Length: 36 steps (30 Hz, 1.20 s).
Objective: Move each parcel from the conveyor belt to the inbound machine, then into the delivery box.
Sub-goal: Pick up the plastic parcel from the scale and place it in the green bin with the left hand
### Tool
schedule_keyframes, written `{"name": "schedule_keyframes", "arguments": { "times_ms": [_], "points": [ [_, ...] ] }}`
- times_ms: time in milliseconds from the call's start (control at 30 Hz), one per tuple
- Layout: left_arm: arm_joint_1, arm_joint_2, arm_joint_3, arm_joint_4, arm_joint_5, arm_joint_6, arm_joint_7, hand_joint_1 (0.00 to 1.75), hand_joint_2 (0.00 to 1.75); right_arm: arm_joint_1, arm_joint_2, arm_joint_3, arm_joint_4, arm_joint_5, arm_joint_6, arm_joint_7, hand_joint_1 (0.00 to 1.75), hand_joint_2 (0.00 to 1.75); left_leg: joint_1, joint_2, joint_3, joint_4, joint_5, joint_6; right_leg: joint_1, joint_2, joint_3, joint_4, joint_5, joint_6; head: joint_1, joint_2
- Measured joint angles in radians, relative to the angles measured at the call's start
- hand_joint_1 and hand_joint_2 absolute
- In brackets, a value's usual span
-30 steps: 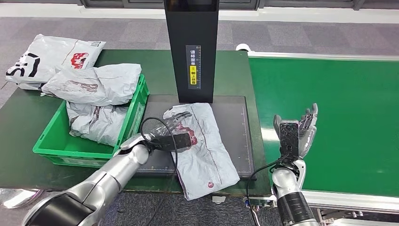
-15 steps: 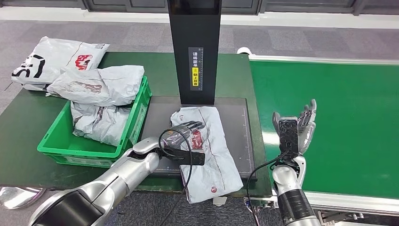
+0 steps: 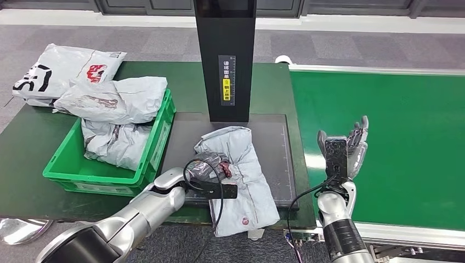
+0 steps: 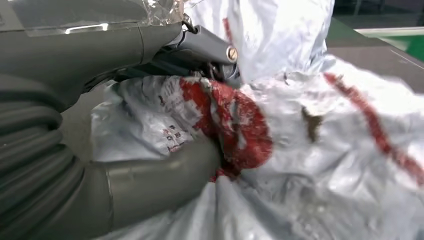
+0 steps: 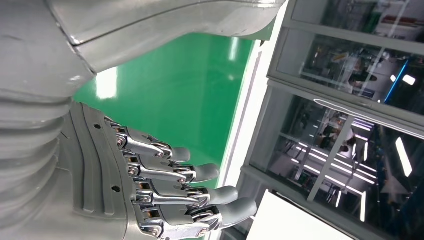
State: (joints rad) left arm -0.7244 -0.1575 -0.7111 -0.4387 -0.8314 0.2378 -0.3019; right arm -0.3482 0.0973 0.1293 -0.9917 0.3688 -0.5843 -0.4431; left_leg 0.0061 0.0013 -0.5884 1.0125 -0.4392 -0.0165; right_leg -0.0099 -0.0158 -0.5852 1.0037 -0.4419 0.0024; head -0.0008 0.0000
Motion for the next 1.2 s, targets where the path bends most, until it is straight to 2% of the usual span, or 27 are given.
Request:
{"name": "schedule_keyframes", "arguments": {
  "times_ms": [1200],
  "points": [
    [-0.002, 0.000, 0.000, 0.000, 0.003, 0.005, 0.001, 1.75, 1.75, -0.002, 0.000, 0.000, 0.013, -0.001, -0.003, -0.001, 0.00, 1.75, 0.000, 0.000, -0.003, 0.000, -0.001, -0.002, 0.000, 0.001, -0.004, 0.000, -0.002, -0.001, 0.000, 0.000]
  ]
}}
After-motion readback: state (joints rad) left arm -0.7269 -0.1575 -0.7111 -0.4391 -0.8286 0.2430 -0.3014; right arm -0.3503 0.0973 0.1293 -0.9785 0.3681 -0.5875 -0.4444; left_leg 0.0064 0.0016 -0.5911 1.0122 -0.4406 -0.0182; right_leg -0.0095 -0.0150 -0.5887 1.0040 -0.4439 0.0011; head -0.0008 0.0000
